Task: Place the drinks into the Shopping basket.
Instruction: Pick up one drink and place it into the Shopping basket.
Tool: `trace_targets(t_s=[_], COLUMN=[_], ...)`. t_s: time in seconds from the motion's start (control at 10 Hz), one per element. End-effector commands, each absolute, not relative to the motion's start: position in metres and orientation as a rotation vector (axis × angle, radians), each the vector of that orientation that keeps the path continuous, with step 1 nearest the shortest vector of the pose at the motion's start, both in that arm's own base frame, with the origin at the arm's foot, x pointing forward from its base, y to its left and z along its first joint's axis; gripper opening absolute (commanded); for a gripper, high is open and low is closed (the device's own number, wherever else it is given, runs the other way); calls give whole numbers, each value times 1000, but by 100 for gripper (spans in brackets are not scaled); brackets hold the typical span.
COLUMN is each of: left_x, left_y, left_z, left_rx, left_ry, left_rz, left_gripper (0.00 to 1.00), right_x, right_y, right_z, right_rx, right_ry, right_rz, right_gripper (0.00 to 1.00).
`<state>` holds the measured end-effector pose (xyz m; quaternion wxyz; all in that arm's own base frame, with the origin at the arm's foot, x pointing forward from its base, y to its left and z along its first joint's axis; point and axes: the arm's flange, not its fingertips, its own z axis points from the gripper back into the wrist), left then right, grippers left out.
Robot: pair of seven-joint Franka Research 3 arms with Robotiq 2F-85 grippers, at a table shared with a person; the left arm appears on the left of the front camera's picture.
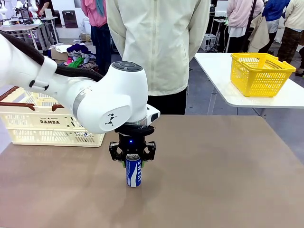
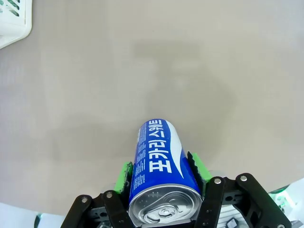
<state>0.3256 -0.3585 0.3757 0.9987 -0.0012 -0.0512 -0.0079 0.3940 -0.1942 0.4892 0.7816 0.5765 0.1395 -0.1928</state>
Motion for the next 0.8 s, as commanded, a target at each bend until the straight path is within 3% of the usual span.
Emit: trace_targets(t_s=[0.0, 0.2, 0.5, 0.7], left_x=[323, 319, 336, 343], left_y=[-357, -353, -325, -308], left_z=[369, 403, 534, 588], left_rx=[12, 0, -83, -146], left_ry=[-134, -174, -293, -336], left_rz=[1, -9, -150, -263], left_gripper=[0, 0, 0, 0], right_x=[392, 392, 392, 392], right_y=[-193, -193, -193, -193], right_z=[492, 492, 492, 492], right_rx=[1228, 1228, 1228, 1228], right_ry=[310, 310, 310, 310], right_rz=[-433, -433, -433, -433], right_gripper=[100, 100, 100, 100])
